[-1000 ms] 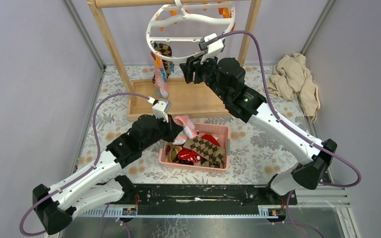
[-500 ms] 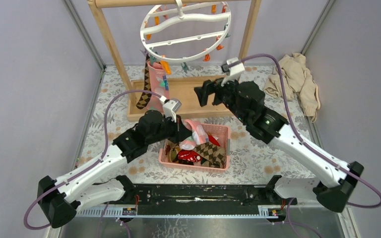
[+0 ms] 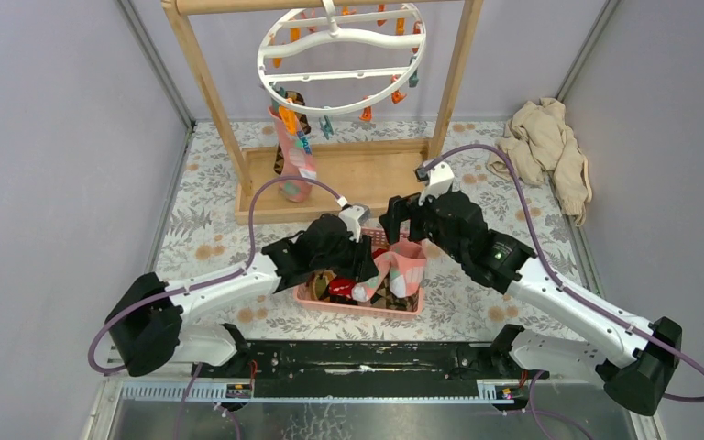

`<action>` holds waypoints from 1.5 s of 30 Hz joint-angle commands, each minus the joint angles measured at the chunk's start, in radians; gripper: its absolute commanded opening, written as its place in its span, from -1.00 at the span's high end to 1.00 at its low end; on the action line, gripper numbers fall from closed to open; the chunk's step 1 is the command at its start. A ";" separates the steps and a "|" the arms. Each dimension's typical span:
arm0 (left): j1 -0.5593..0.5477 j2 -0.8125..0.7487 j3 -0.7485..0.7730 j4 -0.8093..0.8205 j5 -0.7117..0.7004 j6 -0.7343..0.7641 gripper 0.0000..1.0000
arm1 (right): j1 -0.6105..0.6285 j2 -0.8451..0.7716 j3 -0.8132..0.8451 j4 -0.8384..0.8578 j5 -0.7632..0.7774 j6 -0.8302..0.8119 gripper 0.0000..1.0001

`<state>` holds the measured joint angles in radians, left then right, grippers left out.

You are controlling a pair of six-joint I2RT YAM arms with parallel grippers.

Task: Remove the socks clipped to the hanger
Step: Place the sock in the bin.

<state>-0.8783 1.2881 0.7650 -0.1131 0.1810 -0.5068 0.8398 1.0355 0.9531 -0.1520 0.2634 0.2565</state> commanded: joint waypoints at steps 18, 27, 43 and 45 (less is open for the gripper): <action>-0.006 -0.345 0.085 -0.285 -0.434 -0.036 -0.97 | 0.071 -0.021 -0.114 -0.181 -0.183 0.082 -0.41; -0.006 -0.456 0.032 -0.309 -0.412 -0.081 -0.97 | 0.131 0.245 -0.145 -0.023 -0.117 0.150 -0.29; -0.009 -0.518 0.059 -0.400 -0.422 -0.099 -0.97 | 0.134 0.667 -0.044 0.043 -0.051 0.116 -0.40; -0.010 -0.503 0.087 -0.418 -0.427 -0.088 -0.97 | 0.134 0.666 -0.033 0.025 -0.021 0.088 -0.43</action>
<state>-0.8837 0.7681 0.7849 -0.4873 -0.2134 -0.6102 0.9684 1.6585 0.8967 -0.0734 0.1482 0.4026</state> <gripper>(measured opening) 0.986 0.698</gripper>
